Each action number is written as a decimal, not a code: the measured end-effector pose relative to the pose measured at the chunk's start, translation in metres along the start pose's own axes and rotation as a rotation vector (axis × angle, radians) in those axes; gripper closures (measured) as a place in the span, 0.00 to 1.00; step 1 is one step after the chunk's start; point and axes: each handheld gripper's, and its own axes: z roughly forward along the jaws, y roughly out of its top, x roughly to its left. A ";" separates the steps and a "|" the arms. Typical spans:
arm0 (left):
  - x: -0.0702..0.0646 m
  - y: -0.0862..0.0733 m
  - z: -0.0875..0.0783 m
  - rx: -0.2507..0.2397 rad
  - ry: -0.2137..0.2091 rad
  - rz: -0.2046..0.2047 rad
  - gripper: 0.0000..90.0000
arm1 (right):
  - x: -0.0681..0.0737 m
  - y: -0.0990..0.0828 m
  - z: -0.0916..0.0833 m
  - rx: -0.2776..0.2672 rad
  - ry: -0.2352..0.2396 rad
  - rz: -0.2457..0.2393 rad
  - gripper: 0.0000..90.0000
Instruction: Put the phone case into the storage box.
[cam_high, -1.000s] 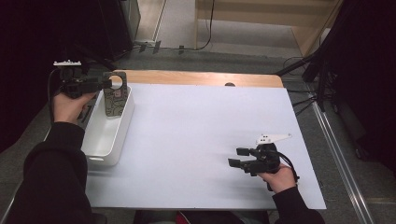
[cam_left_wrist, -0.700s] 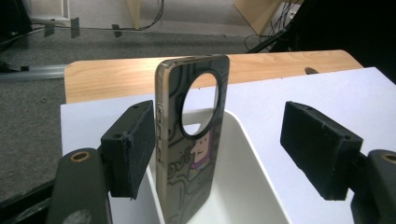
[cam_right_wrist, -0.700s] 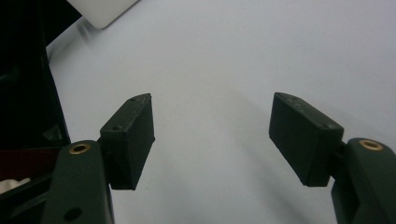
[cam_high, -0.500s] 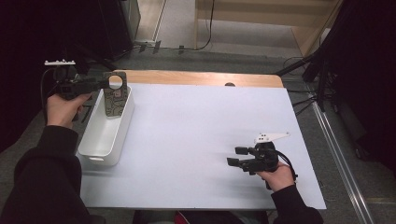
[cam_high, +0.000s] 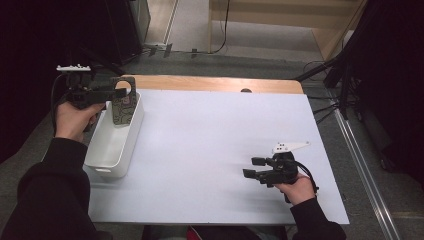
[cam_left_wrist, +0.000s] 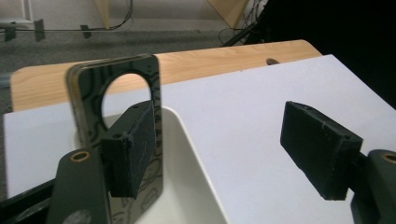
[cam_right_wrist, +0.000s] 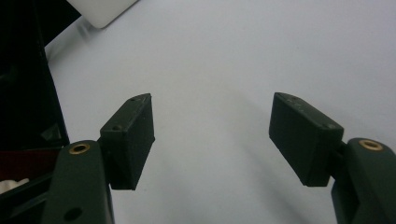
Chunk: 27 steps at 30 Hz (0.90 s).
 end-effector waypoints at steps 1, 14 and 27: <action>-0.002 0.000 0.001 0.004 0.000 0.005 0.29 | 0.000 0.000 0.000 0.000 0.000 0.000 0.33; -0.029 -0.005 0.010 0.018 -0.065 0.045 0.29 | 0.000 0.001 -0.001 -0.002 -0.001 -0.002 0.33; -0.059 -0.011 0.018 0.021 -0.113 0.091 0.29 | 0.001 0.001 0.000 -0.001 0.001 0.000 0.33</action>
